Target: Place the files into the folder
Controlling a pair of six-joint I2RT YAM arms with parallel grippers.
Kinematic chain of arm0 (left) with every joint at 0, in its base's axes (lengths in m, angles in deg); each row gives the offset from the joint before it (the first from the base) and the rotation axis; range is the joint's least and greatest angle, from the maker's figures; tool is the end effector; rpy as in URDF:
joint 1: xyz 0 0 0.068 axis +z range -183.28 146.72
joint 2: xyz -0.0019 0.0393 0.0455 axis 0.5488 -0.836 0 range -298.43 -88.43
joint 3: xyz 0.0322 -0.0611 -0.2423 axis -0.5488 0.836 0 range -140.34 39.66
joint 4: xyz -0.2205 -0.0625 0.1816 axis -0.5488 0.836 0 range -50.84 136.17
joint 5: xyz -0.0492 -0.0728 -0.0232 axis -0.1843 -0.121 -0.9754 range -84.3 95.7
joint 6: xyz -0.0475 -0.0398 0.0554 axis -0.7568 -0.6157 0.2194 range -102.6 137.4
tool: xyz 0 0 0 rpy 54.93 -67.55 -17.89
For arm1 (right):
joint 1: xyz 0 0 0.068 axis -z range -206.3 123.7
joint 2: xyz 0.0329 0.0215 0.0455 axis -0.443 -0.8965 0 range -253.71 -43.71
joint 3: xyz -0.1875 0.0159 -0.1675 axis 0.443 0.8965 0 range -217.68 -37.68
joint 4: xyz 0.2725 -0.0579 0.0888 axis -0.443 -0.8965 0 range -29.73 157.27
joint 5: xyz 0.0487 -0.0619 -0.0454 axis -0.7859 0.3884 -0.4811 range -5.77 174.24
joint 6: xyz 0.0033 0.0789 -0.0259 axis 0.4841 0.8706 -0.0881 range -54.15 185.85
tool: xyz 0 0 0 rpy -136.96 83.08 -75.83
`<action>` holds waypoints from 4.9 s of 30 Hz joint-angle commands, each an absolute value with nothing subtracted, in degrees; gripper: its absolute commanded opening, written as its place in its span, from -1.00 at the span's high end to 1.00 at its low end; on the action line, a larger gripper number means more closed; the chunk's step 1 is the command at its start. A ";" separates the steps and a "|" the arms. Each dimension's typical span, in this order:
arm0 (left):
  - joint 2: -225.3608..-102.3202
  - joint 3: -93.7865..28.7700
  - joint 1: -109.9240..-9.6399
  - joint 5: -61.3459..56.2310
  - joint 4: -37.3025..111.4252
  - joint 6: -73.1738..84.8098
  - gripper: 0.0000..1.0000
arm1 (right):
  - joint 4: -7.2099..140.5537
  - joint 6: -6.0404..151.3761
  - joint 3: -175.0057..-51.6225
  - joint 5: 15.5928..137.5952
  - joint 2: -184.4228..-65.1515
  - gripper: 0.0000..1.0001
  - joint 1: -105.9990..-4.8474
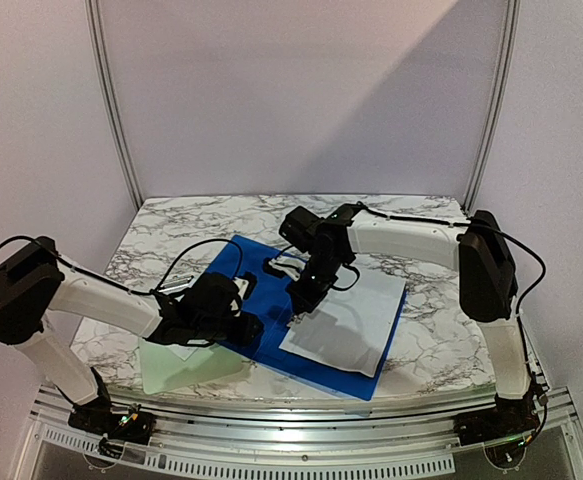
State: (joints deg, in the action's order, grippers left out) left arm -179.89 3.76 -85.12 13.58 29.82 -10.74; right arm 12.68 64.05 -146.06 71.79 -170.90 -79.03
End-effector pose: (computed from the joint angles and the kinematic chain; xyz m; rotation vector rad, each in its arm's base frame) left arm 0.2141 -0.2562 0.0554 0.4325 2.3879 -0.4986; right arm 0.2844 0.3994 0.1349 -1.3868 2.5886 0.4731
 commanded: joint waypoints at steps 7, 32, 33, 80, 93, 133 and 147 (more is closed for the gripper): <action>-184.07 5.99 -84.44 12.54 28.73 -11.08 0.28 | 4.28 60.62 -148.24 69.16 -176.80 1.00 -81.69; -185.28 7.22 -84.43 12.37 26.18 -10.46 0.31 | 0.08 63.49 -149.90 66.23 -180.70 1.00 -83.78; -185.29 7.43 -84.43 12.32 25.98 -10.57 0.32 | 0.18 63.75 -150.26 66.03 -181.03 1.00 -83.73; -186.34 8.10 -89.62 8.25 20.71 -8.27 0.38 | 5.78 74.61 -156.16 67.25 -183.05 0.93 -84.48; -185.95 7.23 -89.71 8.94 21.97 -8.45 0.39 | 7.39 74.20 -155.10 71.24 -177.88 0.56 -84.23; -180.59 -12.39 -89.65 12.08 43.82 12.88 0.22 | 51.13 84.68 -118.96 65.37 -158.00 0.45 -70.26; -189.27 -24.89 -89.36 13.28 53.72 17.30 0.30 | 54.17 83.61 -121.87 60.53 -165.23 0.55 -68.22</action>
State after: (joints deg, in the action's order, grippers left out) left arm -187.98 -22.80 -89.49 13.47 48.42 15.38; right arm 52.39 83.90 -120.68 62.02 -163.49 -68.84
